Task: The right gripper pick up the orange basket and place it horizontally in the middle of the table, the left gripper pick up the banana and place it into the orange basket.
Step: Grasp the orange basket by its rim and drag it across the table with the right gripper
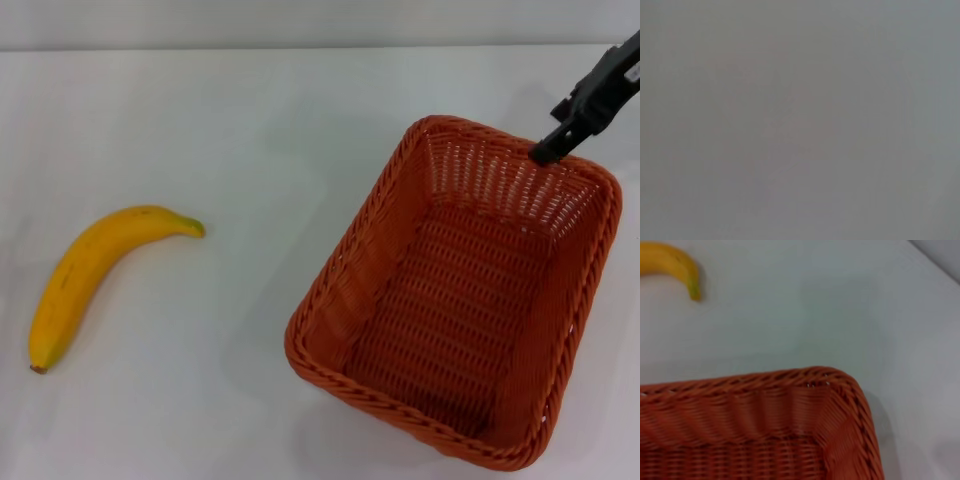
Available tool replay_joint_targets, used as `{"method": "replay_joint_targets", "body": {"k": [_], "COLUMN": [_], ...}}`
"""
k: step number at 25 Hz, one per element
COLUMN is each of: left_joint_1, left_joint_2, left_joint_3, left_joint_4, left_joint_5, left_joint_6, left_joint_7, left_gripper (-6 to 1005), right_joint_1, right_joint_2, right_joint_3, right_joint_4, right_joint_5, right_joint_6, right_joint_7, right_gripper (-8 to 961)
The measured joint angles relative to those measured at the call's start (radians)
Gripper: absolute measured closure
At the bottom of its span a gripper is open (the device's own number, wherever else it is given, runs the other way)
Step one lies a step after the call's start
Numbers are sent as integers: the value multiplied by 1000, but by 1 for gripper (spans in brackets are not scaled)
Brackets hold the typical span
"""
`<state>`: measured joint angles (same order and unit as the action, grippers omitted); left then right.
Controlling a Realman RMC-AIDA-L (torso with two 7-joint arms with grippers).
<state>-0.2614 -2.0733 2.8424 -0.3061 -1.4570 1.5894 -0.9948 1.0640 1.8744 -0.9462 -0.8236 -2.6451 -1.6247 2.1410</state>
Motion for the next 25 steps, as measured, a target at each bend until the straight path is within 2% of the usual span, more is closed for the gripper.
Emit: {"method": "replay_joint_targets", "body": {"k": [3,8,12,15,19,21,25], "left_joint_1": [7,14,21,25,28,29,35], "left_joint_2": [0,0,-1,-2,-3,-3,-3], "left_joint_3": [0,0,0,0,0,0,0], "left_joint_4": [0,1,1,1,1,2,3], "left_joint_5": [3,10,17,20,25,31,32], "left_joint_6": [0,0,0,0,0,0,0], "left_joint_7": [3,6,7,7,7,6,5], "left_gripper": [110,110,110,110,110,110,110], "right_joint_1": [24,63,73,80,86,90,103], "right_joint_2": [19,33,52,76,123,130,128], "right_joint_3": [-10,-15,-84,-139,-160,-160,-153], "right_joint_4": [61,143,166,190,198,197,200], "right_joint_5": [-43,-80,-85,-109,-192,-207,-211], "right_joint_6": [58,126,167,201,235,239,240], "right_joint_7": [4,2,4,10,18,18,19], "right_gripper": [222,222,223,223,223,223,224]}}
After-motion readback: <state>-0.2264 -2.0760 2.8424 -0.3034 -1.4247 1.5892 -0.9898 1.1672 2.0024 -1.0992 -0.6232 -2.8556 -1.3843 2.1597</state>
